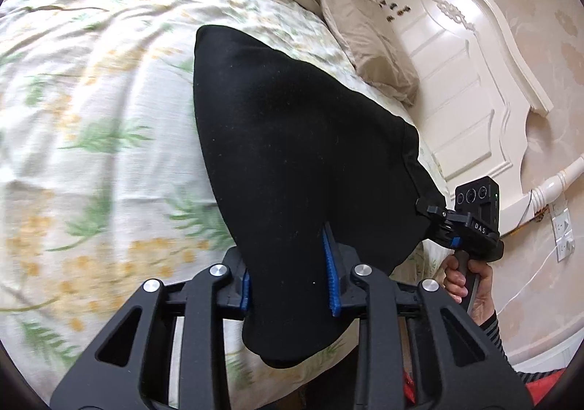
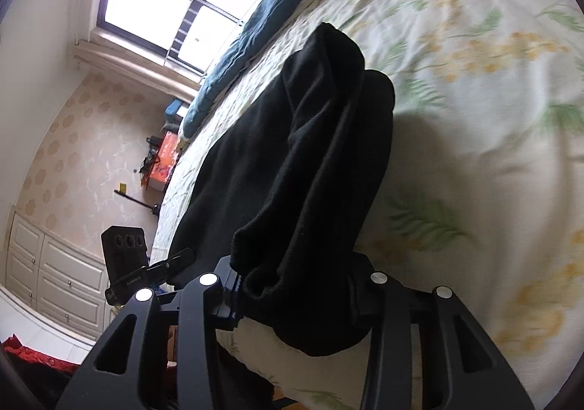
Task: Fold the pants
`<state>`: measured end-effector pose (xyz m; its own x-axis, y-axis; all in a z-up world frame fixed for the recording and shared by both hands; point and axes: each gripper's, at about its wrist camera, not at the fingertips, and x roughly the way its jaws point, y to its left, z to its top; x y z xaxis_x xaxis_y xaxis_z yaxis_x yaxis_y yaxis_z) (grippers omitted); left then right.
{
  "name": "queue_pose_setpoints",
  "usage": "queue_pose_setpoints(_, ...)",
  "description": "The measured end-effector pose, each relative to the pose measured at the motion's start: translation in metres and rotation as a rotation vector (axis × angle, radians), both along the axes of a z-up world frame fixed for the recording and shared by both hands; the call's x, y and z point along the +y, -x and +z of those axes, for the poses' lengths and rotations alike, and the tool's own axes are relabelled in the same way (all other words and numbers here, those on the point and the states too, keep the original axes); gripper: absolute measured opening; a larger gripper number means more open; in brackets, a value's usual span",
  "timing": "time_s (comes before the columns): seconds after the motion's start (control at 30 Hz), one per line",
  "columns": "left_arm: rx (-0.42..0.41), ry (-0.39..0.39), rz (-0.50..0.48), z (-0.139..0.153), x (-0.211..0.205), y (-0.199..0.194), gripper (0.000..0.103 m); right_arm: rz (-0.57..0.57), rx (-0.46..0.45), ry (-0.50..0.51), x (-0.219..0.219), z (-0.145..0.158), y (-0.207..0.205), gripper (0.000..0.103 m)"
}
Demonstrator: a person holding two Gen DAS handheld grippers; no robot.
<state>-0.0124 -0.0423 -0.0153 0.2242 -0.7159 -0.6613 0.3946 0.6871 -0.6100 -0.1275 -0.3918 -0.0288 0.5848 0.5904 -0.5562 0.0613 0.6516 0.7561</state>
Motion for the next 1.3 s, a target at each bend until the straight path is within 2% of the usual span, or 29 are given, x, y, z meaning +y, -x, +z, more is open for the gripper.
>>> queue_pose_setpoints(0.37, -0.01, -0.038, 0.101, 0.004, 0.074, 0.008, 0.029, 0.125, -0.015, -0.067, 0.063, -0.014, -0.04, 0.041)
queue_pose_setpoints(0.63, 0.01, 0.004, 0.106, -0.005, 0.079, 0.01, 0.032, 0.116, -0.006, -0.102, 0.05, -0.027, -0.032, 0.037)
queue_pose_setpoints(0.73, 0.015, 0.022, 0.093, -0.008, 0.08, 0.01, 0.039, 0.114, -0.012, -0.119, 0.048, -0.029, -0.029, 0.036)
queue_pose_setpoints(0.83, 0.021, 0.008, 0.108, -0.011, 0.084, 0.012, 0.054, 0.111, -0.018, -0.14, 0.047, -0.032, -0.026, 0.037)
queue_pose_setpoints(0.87, 0.023, 0.002, 0.114, -0.01, 0.085, 0.011, 0.06, 0.115, -0.021, -0.14, 0.047, -0.031, -0.026, 0.038)
queue_pose_setpoints(0.93, 0.003, 0.005, 0.13, -0.004, 0.092, 0.015, 0.064, 0.111, -0.017, -0.148, 0.047, -0.028, -0.025, 0.043)
queue_pose_setpoints(1.0, -0.029, 0.012, 0.144, 0.006, 0.102, 0.019, 0.075, 0.101, -0.017, -0.144, 0.042, -0.02, -0.019, 0.054)
queue_pose_setpoints(1.03, -0.042, 0.014, 0.151, 0.009, 0.107, 0.018, 0.077, 0.091, -0.025, -0.133, 0.036, -0.016, -0.015, 0.067)
queue_pose_setpoints(1.07, -0.052, 0.014, 0.156, 0.011, 0.11, 0.016, 0.081, 0.074, -0.039, -0.114, 0.03, -0.01, -0.013, 0.072)
queue_pose_setpoints(1.17, -0.038, 0.005, 0.16, 0.01, 0.117, -0.004, 0.082, 0.045, -0.059, -0.077, 0.016, 0.0, -0.015, 0.079)
queue_pose_setpoints(1.3, -0.005, 0.031, 0.136, 0.001, 0.111, -0.041, 0.082, 0.017, -0.044, -0.118, 0.002, -0.005, -0.044, 0.08)
